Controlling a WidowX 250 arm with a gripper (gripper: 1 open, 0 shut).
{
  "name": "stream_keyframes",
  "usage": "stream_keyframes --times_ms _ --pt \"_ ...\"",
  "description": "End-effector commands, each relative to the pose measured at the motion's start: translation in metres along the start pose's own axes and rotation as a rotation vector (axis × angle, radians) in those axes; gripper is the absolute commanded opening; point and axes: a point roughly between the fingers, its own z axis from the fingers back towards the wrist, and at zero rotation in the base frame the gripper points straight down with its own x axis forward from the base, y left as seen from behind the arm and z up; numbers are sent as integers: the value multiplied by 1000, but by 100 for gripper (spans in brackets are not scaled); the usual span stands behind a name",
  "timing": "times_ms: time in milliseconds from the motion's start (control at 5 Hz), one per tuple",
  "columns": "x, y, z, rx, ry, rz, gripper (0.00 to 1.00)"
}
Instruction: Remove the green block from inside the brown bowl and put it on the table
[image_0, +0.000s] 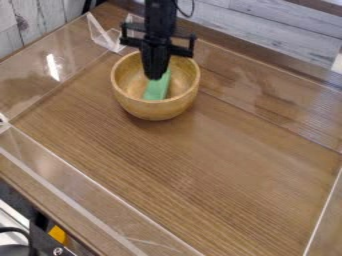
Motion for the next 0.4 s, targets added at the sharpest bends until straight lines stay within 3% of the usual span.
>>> stream_keyframes --times_ms 0,200 --pt "1 -2 1 -2 -35 -10 100" --pt "1 -5 -8 -7 -39 -14 100"
